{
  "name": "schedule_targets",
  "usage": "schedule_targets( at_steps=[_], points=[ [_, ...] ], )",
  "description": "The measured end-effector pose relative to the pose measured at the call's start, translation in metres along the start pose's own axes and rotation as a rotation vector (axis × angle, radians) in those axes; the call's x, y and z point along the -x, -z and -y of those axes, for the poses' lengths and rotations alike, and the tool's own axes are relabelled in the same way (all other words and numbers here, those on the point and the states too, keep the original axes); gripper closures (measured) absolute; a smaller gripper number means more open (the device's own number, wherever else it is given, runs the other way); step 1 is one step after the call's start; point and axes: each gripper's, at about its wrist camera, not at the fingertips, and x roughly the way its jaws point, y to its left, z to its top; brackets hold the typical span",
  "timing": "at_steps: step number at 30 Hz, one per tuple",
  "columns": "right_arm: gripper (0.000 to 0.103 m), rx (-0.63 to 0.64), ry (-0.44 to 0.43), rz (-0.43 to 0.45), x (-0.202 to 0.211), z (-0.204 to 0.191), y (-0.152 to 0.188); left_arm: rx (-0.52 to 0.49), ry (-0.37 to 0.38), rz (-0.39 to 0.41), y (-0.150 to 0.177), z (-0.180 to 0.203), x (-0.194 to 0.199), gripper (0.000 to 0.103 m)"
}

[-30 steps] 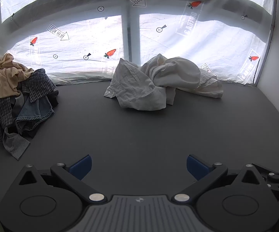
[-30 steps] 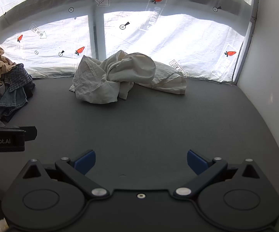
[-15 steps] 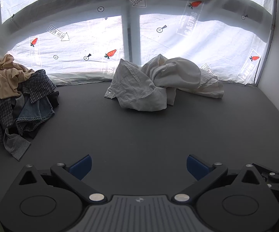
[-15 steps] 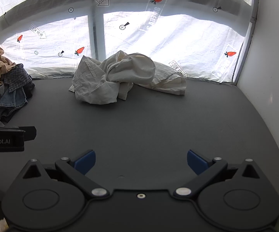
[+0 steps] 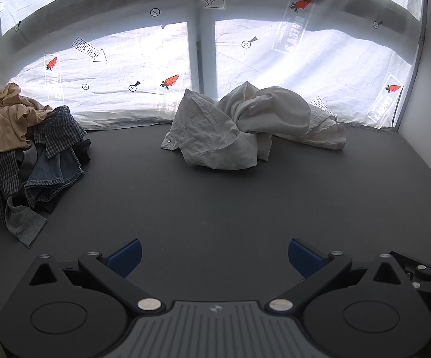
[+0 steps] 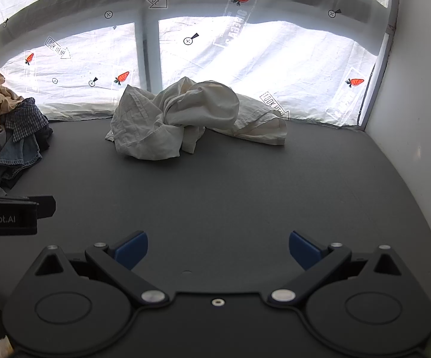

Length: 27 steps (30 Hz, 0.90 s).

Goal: Fold clothes

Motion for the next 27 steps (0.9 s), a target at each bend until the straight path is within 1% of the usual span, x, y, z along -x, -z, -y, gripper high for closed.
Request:
schedule_targets(
  at_steps=[27],
  points=[
    [0.001,0.01,-0.003,0.002,-0.005,-0.001,0.0,0.01,0.0,-0.014,-0.005,-0.002,-0.012,0.0]
  ],
)
